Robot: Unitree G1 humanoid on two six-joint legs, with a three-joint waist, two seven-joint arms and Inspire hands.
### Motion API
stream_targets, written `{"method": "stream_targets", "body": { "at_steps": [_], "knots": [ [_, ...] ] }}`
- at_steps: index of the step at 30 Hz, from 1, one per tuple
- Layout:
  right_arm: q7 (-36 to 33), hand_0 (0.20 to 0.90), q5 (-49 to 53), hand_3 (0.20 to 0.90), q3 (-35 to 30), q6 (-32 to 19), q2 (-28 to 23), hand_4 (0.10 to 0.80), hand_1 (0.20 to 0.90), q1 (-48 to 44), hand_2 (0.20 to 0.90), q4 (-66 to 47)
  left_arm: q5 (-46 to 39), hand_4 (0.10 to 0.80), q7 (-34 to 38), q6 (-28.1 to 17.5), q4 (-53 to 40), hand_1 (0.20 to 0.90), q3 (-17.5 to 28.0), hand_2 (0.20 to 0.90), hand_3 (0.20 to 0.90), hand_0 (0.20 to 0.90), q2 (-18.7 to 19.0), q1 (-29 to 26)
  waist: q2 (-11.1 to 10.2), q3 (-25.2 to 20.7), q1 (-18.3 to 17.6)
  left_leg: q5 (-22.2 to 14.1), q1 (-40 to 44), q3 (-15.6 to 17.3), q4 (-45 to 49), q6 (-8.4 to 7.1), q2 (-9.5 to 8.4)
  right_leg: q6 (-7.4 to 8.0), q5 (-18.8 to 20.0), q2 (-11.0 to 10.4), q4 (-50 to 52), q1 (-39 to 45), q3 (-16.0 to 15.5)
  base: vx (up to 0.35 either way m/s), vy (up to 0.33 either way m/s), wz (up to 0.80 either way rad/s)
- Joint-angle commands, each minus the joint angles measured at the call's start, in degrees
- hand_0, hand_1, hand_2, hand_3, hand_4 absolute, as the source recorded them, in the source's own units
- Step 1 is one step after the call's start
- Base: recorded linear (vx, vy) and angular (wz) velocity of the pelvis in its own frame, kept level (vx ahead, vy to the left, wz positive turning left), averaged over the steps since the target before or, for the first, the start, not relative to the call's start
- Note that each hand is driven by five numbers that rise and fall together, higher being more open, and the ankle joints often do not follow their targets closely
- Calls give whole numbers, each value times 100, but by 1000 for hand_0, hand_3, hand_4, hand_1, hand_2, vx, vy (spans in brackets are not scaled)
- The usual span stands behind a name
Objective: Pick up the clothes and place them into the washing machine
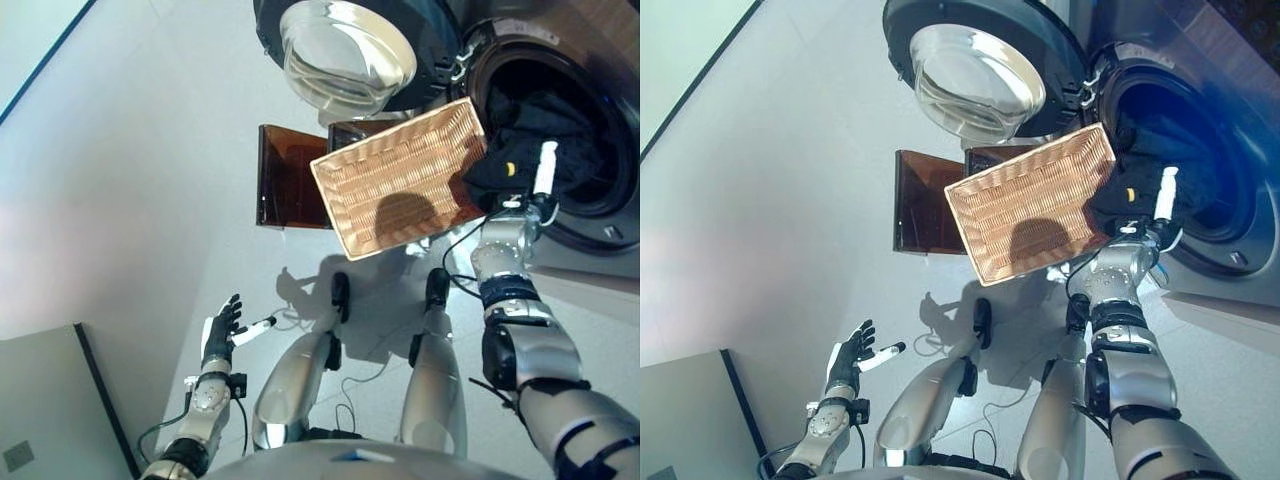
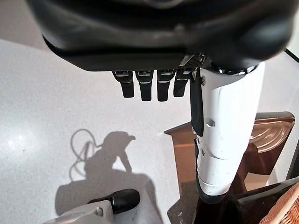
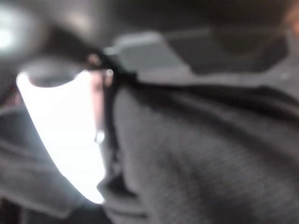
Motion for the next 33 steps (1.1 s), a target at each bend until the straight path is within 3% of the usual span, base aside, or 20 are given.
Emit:
{"method": "stream_targets", "body": {
  "at_steps": [1,7,16,25,33],
  "knots": [
    [347,200,64,200,14,-497,-529,300,200,-313,200,-36,-172,800,26,-78,270,900,-423,900,900,900,103,267,242,-750,165,62,-311,-1,-86,-264,-175,-154,-974,233,616,1,179,0,0,0],
    [259,200,84,200,-81,-429,-1067,300,200,-663,200,463,-206,800,-45,-106,201,900,-514,900,900,900,107,307,345,-820,187,74,-300,-5,-118,-269,-202,-152,-976,220,614,-25,195,0,0,0],
    [29,200,-249,200,411,140,-2273,300,200,-1872,200,1767,-218,800,-222,-116,-114,900,-735,900,900,900,303,384,465,-891,332,101,-316,-7,-144,-273,-229,-151,-956,201,645,-90,213,-2,-2,0],
    [-159,200,-745,200,1051,512,-3024,300,200,-2888,200,2350,-267,800,-348,-130,-453,900,-823,900,900,900,463,493,585,-923,476,158,-322,-22,-178,-284,-245,-151,-985,183,748,-166,199,-4,-2,3],
    [-221,200,-931,200,1567,632,-3308,300,200,-3561,200,2467,-338,800,-415,-182,-795,900,-844,900,900,900,591,531,689,-959,584,194,-357,-48,-187,-305,-252,-140,-1016,161,822,-241,185,1,-7,4]
  ]
}}
